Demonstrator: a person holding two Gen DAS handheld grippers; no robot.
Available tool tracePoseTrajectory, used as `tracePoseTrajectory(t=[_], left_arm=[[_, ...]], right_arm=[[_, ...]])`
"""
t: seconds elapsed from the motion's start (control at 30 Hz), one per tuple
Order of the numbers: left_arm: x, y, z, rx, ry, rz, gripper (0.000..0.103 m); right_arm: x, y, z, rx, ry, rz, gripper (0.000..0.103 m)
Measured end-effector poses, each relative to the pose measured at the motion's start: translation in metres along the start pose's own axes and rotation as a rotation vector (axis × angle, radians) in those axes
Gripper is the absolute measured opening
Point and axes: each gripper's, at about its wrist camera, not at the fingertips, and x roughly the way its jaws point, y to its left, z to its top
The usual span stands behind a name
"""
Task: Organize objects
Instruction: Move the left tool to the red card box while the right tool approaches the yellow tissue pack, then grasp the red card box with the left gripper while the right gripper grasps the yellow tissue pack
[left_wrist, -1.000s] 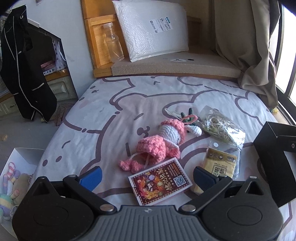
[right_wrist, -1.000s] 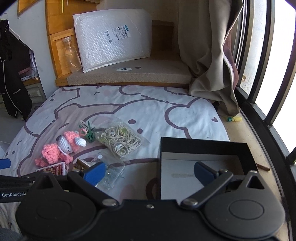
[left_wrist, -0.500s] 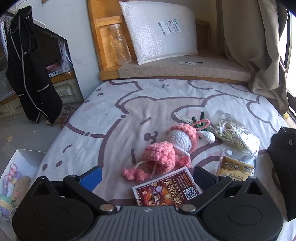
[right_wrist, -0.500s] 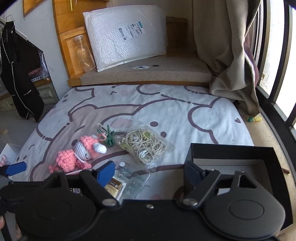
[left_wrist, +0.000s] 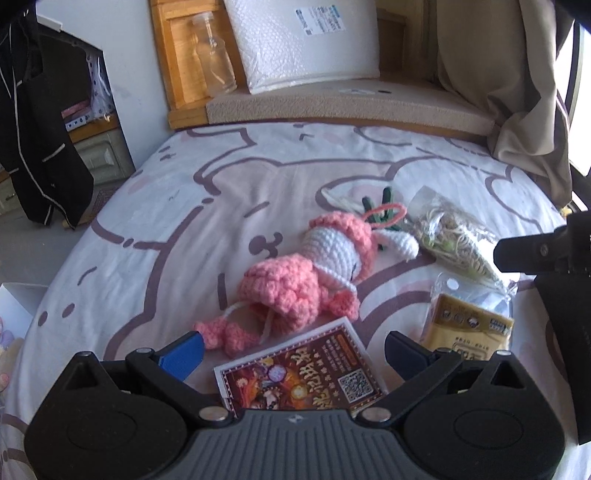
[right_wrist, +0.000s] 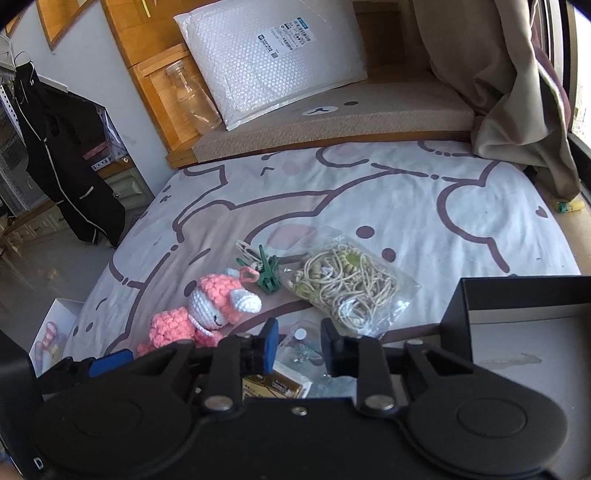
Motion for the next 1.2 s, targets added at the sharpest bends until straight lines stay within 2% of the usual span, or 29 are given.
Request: tracePoseTrajectory(t=[0.17,0.3,0.63,0.83,1.0,1.1,1.2], left_arm=[[0.007,0.013,-0.005,-0.078,0.044,-0.033,0.103],[0.008,0.015,-0.008,-0.094,0.062,-0.042,0.103],[0.007,0.037,-0.015,-0.201,0.128,-0.021,0.103],[0.006,0.044,-0.016,-0.231,0.14,-0.022,0.102],[0.005,0.043,-0.016,-0.224,0.135,-0.02,0.097],[0.003,0.04,-0.015,-0.207,0.127,-0.024,0.091],[0.002,0.043,-0.015,-0.205,0.132,-0.011,0.09]], right_arm=[[0.015,0.002,-0.004,-0.012,0.041,0.018,0.023],[0.021,0.002,-0.011,-0.02,0.073,0.027,0.022],[0.01,-0.003,-0.043,-0.048,0.148,0.025,0.022],[0.0,0.005,-0.057,-0.116,0.183,0.078,0.025],[-0.002,0.012,-0.052,-0.224,0.171,0.092,0.032],[0.007,0.008,-0.04,-0.217,0.17,0.102,0.034],[0.019,0.004,-0.035,-0.197,0.188,0.133,0.036]])
